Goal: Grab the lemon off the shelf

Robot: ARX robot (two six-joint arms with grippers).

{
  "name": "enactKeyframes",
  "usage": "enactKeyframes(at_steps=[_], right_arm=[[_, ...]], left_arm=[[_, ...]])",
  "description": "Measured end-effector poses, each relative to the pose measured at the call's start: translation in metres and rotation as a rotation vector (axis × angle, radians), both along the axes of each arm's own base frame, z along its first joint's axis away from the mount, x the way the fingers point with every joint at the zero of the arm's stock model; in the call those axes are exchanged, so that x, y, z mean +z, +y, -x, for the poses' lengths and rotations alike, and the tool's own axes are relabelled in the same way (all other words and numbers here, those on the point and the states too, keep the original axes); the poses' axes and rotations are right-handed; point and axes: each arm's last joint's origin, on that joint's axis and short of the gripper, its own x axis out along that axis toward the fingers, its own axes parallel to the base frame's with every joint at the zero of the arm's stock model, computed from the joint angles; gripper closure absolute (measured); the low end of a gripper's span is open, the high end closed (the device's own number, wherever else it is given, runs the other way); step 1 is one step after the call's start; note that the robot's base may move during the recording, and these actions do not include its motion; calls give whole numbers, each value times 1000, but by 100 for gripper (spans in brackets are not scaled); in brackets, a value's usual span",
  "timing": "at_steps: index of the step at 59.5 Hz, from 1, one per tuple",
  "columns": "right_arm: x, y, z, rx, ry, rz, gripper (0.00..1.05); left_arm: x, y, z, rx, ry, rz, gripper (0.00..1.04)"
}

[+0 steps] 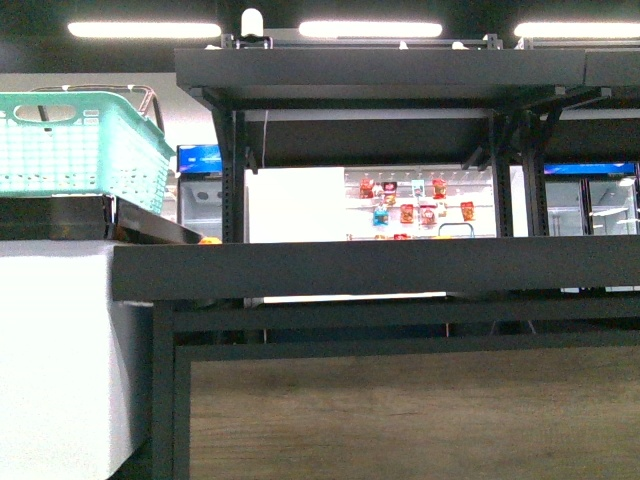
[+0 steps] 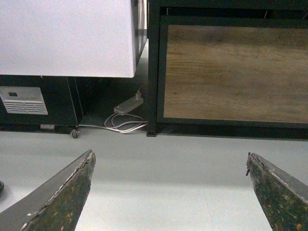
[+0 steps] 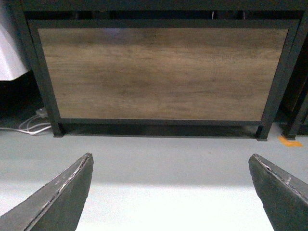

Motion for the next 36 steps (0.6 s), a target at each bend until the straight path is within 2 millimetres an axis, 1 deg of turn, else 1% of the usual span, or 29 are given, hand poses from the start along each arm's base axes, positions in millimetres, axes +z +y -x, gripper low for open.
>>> enactKeyframes(at_steps=[36], right_arm=[[0,0,0,0,0,0,7]], left_arm=[[0,0,0,0,0,0,8]])
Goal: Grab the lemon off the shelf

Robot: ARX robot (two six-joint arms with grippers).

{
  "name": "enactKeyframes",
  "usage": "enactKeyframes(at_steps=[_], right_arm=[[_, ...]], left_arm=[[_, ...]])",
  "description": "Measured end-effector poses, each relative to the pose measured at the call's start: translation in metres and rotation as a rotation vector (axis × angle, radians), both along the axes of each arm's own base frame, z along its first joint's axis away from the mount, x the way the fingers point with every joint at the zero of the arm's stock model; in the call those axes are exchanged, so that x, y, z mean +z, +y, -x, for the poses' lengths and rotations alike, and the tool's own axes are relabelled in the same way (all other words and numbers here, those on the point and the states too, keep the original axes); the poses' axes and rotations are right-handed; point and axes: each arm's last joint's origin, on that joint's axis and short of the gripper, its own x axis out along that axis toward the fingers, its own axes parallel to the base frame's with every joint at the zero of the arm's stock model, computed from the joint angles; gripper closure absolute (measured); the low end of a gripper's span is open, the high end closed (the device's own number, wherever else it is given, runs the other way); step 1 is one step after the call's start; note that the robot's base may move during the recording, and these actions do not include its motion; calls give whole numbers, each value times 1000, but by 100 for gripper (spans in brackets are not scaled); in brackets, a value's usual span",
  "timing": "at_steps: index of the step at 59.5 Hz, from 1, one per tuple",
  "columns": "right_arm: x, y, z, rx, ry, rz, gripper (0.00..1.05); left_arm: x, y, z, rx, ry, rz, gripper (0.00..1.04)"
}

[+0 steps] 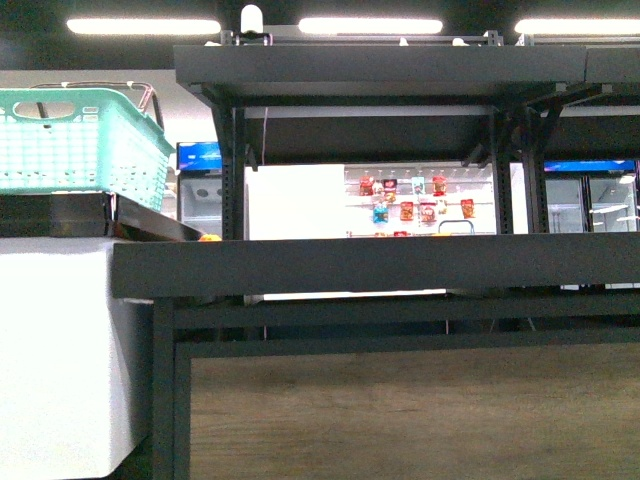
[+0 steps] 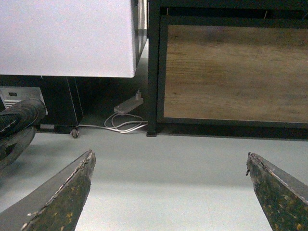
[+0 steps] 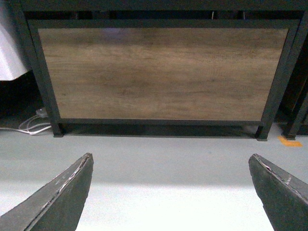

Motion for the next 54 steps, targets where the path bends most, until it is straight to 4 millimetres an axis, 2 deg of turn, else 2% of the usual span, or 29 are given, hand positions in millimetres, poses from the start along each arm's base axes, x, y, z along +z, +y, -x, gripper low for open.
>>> enactKeyframes(at_steps=[54], right_arm=[[0,0,0,0,0,0,7]], left_arm=[[0,0,0,0,0,0,8]])
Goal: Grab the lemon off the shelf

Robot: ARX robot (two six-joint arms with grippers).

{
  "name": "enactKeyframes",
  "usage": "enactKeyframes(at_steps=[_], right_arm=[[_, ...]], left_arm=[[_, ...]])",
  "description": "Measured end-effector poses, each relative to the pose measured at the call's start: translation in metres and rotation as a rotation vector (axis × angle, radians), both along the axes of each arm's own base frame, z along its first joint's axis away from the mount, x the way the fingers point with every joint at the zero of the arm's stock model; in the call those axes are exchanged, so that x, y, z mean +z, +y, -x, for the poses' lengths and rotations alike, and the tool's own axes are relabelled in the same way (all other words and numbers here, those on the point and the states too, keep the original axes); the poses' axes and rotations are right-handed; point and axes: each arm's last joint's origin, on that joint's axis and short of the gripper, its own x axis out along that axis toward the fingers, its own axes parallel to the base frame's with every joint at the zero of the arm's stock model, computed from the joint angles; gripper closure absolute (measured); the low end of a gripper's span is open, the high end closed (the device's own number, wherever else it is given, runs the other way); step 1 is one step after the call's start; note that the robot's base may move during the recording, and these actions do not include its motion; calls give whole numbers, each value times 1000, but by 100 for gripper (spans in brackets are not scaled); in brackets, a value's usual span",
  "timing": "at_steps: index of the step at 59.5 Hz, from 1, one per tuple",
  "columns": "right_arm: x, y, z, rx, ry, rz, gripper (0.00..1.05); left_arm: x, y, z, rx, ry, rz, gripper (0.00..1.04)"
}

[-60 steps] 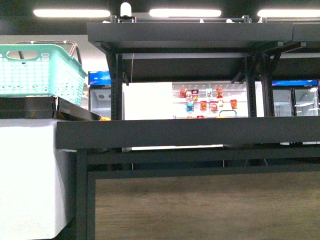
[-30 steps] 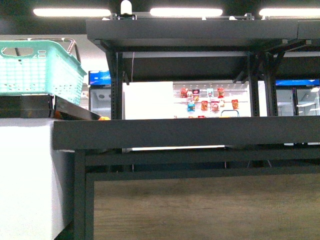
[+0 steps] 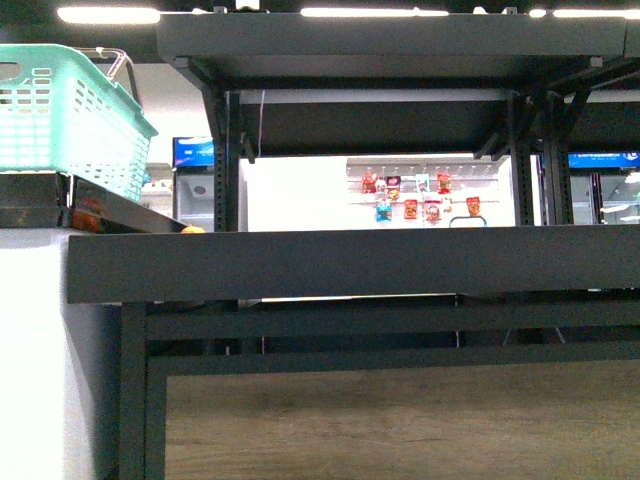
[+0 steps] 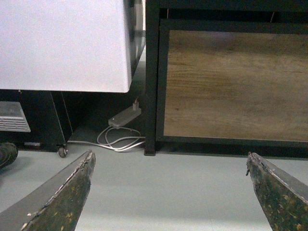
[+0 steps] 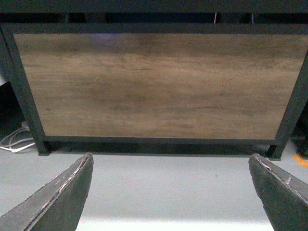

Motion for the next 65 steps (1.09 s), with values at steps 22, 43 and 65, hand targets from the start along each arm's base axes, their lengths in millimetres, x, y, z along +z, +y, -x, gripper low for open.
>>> enactKeyframes(at_steps=[22,43,65], right_arm=[[0,0,0,0,0,0,7],[0,0,0,0,0,0,7],[0,0,0,-1,0,0,7]], left_arm=[[0,0,0,0,0,0,8],[0,0,0,0,0,0,8],[0,0,0,0,-1,0,8]])
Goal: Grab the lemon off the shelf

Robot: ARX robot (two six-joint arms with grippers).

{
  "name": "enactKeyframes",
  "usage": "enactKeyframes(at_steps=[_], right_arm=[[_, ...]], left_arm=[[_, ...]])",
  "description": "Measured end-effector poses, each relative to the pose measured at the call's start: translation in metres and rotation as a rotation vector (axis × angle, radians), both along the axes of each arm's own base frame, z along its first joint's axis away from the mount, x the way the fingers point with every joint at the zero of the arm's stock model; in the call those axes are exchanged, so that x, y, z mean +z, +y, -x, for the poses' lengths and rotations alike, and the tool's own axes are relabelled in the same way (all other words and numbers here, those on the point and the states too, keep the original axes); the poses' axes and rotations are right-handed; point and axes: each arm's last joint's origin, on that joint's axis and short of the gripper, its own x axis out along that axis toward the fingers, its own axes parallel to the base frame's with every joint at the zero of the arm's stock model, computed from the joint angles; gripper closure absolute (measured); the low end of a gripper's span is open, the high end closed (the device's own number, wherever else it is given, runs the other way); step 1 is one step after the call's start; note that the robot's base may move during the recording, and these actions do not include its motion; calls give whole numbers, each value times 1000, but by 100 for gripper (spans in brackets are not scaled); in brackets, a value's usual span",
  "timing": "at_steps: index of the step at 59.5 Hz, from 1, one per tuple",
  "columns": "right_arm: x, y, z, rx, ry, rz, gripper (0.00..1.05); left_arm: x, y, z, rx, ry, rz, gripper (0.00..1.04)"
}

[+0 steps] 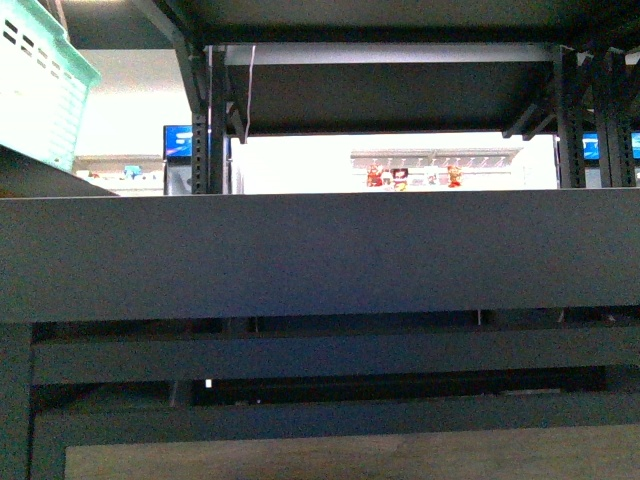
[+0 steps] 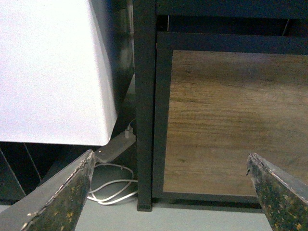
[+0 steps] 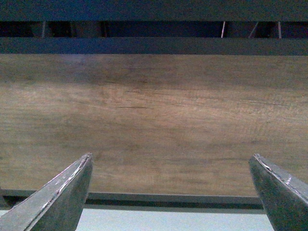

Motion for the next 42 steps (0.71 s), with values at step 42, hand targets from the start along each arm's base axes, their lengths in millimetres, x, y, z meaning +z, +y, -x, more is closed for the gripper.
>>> enactKeyframes(at_steps=[42], right_arm=[[0,0,0,0,1,0,7]], left_arm=[[0,0,0,0,0,0,8]])
